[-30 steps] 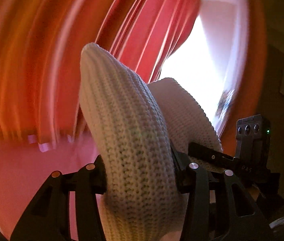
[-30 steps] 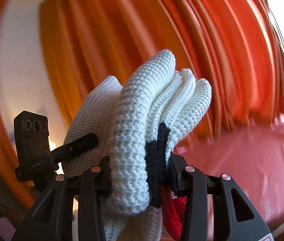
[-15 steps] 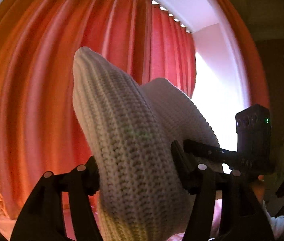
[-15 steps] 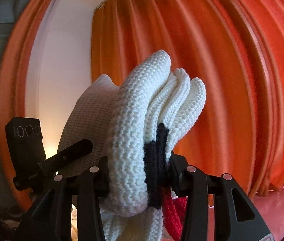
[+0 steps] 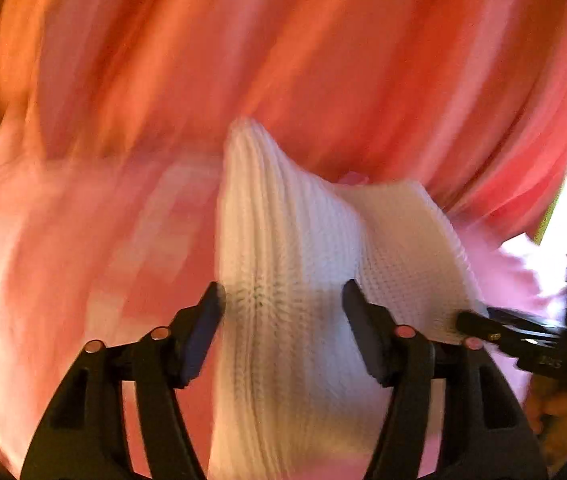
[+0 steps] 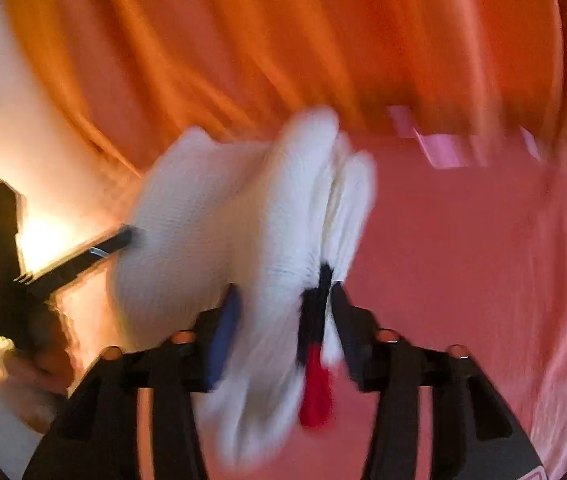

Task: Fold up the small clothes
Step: 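Lower the folded sweater onto the bed with both grippers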

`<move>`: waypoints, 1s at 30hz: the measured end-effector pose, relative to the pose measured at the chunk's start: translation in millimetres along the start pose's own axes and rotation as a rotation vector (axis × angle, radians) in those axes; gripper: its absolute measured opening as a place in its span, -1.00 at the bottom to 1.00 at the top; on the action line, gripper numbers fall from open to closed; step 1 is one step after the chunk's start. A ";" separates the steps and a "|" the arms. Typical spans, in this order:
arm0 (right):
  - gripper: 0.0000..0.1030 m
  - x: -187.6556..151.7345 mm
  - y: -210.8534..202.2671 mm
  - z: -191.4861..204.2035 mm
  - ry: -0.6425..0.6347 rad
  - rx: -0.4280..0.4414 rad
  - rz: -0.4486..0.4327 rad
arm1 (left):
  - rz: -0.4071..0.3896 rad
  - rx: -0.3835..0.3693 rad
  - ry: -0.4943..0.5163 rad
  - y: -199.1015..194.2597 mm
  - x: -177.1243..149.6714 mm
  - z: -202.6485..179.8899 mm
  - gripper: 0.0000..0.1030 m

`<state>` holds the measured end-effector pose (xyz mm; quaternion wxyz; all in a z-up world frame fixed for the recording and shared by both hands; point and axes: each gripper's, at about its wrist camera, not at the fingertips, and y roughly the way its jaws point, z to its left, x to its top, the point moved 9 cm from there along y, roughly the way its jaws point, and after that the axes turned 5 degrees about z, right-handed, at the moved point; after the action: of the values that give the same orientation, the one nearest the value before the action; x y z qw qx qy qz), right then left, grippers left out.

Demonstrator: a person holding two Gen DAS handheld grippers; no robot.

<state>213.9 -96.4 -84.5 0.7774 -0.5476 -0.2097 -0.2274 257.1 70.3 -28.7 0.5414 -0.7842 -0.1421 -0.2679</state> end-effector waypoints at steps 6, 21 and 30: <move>-0.32 15.4 -36.5 0.2 0.035 0.119 -0.118 | -0.063 0.035 0.010 -24.7 -4.3 3.7 0.29; -0.60 35.6 27.1 18.6 -0.099 -0.004 -0.026 | 0.035 0.099 0.099 11.4 -31.3 -7.0 0.48; -0.47 23.7 -6.6 16.0 -0.013 0.025 -0.065 | 0.119 0.125 0.101 33.9 -52.0 2.3 0.48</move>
<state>228.0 -86.2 -60.9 0.7751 -0.5321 -0.2353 -0.2464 232.6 63.2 -85.4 0.6109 -0.7412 -0.0844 -0.2653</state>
